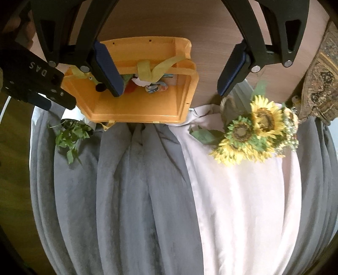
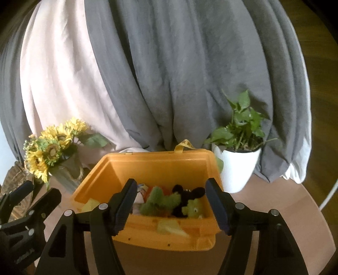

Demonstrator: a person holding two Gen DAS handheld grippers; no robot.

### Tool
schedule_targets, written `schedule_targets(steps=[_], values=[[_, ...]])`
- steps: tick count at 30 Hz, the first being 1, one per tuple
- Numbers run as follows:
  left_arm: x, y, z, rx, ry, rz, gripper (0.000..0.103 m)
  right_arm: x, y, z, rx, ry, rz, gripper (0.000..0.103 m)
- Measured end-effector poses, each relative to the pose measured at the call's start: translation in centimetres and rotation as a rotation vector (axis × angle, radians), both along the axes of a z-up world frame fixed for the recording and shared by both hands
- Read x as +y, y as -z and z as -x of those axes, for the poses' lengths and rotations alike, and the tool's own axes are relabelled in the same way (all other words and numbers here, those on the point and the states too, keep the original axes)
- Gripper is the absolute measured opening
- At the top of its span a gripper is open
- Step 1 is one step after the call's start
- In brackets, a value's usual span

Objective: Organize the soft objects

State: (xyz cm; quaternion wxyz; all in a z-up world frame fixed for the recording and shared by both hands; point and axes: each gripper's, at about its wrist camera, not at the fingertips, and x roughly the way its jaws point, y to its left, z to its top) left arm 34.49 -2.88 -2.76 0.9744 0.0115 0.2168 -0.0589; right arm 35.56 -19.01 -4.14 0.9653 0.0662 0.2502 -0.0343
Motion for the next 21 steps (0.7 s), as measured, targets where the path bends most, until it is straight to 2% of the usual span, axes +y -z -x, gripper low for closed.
schedule_targets(steps=[2, 4, 5, 15, 21], values=[[0.4, -0.5, 1.5, -0.032, -0.014, -0.010, 0.099, 0.3, -0.3, 1.5, -0.005, 0.009, 0.000, 0.069], [0.8, -1.0, 2.8, -0.051, -0.016, -0.019, 0.101, 0.7, -0.6, 3.0, -0.016, 0.024, 0.002, 0.076], [1.1, -1.1, 3.5, -0.058, -0.018, -0.023, 0.102, 0.9, -0.8, 3.8, -0.022, 0.033, 0.007, 0.077], [2.6, -2.2, 9.3, -0.076, -0.019, -0.005, 0.103, 2.8, -2.6, 11.1, -0.080, 0.067, 0.042, 0.083], [2.3, -3.2, 13.4, -0.083, -0.069, -0.006, 0.103, 2.6, -3.5, 14.7, -0.105, 0.075, 0.063, 0.087]])
